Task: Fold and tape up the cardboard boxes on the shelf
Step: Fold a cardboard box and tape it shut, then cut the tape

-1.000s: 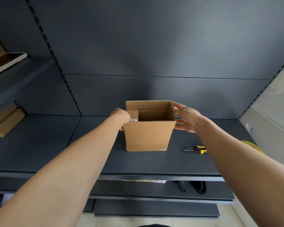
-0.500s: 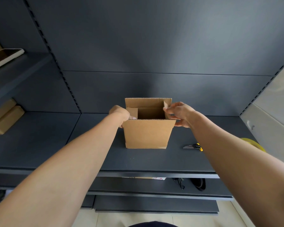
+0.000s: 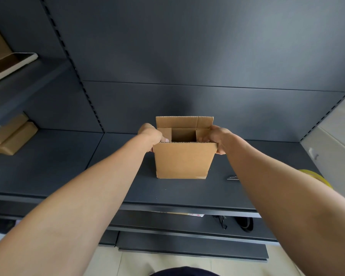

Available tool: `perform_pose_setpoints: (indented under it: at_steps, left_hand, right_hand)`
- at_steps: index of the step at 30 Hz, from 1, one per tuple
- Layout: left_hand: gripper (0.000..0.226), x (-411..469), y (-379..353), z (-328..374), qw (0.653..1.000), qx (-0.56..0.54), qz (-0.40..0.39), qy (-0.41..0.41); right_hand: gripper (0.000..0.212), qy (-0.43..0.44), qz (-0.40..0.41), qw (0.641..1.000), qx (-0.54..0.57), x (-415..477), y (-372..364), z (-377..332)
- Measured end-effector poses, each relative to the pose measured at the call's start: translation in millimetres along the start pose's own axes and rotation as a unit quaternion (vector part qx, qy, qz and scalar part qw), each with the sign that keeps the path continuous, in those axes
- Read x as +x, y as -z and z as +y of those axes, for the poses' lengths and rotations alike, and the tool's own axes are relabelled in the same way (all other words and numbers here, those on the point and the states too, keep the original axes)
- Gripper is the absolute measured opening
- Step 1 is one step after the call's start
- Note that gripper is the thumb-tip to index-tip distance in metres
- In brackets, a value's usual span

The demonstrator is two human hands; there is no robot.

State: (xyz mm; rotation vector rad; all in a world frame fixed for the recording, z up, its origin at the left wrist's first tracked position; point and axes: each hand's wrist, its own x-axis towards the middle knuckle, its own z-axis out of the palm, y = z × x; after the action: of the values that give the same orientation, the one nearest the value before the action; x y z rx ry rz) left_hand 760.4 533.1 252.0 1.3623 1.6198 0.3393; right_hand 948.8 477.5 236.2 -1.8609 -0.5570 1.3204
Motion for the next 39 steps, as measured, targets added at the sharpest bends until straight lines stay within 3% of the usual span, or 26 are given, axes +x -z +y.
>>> perform_pose_setpoints:
  at_steps: [4,7,11,15,17,20,24,30,39]
  left_hand:
    - [0.030,4.7,2.6,-3.9,1.000,-0.008,-0.017,-0.005]
    - [0.028,6.1,12.4,-10.2,0.995,-0.061,-0.077,-0.009]
    - [0.058,5.0,31.0,-16.3,0.972,-0.092,-0.218,0.005]
    - [0.074,6.4,38.7,-18.8,0.954,-0.070,-0.291,-0.013]
    - [0.075,6.9,38.9,-20.1,0.953,-0.045,-0.300,-0.021]
    - [0.059,6.6,38.0,-19.7,0.953,-0.036,-0.299,-0.023]
    - [0.055,6.6,37.4,-20.6,0.953,-0.023,-0.300,-0.027]
    - [0.054,2.4,34.7,-20.9,0.955,-0.008,-0.294,-0.034]
    - [0.056,4.0,33.2,-23.1,0.957,-0.008,-0.287,-0.043]
  right_hand:
    - [0.067,0.032,0.001,0.998,0.060,3.0,2.7,4.6]
    - [0.067,0.050,0.001,0.994,0.097,4.6,4.5,9.1]
    - [0.070,0.063,-0.007,0.989,0.133,2.2,3.8,13.4]
    - [0.064,0.070,-0.029,0.984,0.160,-1.9,6.7,14.8]
    - [0.047,0.058,-0.047,0.981,0.178,-3.3,9.1,16.7]
    - [0.014,0.024,-0.082,0.974,0.210,-7.4,13.2,15.3]
    - [0.058,0.008,-0.092,0.980,0.178,-4.0,17.8,9.4]
    - [0.040,-0.018,-0.027,0.990,0.135,-5.9,15.3,4.5]
    - [0.034,-0.010,-0.046,0.988,0.144,-5.2,18.3,5.8]
